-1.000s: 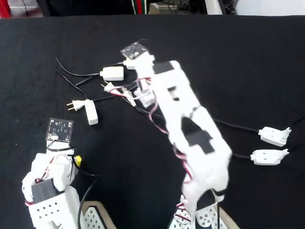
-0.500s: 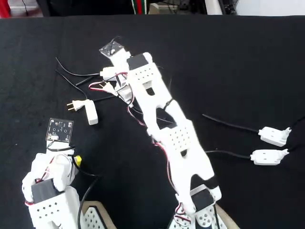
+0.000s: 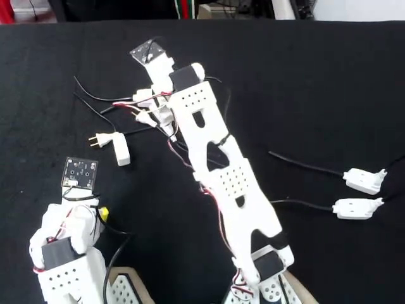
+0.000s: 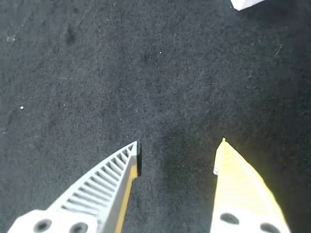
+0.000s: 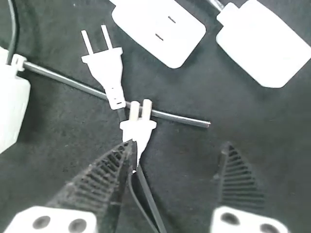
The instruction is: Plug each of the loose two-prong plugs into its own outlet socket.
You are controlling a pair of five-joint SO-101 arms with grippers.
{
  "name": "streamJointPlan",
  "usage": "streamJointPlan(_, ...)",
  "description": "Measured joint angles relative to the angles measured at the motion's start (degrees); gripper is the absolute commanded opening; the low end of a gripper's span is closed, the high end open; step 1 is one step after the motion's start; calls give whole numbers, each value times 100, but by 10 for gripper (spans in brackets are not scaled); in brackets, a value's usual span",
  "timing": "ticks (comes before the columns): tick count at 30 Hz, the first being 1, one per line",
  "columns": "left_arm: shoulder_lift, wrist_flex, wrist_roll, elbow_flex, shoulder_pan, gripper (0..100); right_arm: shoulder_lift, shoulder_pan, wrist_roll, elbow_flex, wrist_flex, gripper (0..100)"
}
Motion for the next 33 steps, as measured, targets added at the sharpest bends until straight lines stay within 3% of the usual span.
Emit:
streamJointPlan(3, 0, 0, 0, 0, 0, 253, -35, -123, 0, 369, 0, 66)
streamJointPlan(9, 0, 0, -9, 0, 0, 253, -308, -255, -211, 1327, 0, 221)
streamJointPlan(17, 0, 0, -9, 0, 0, 253, -176, -255, -220, 1442, -220, 233)
streamJointPlan(19, 0, 0, -9, 0, 0, 253, -18, -255, -220, 1442, -343, 207)
streamJointPlan(23, 0, 0, -9, 0, 0, 253, 9, -176, -70, 1398, -448, 5)
streamJointPlan(25, 0, 0, -9, 0, 0, 253, 9, 0, -35, 1301, -466, 46)
streamJointPlan(33, 0, 0, -211, 0, 0, 253, 9, 211, 352, 510, 9, 11)
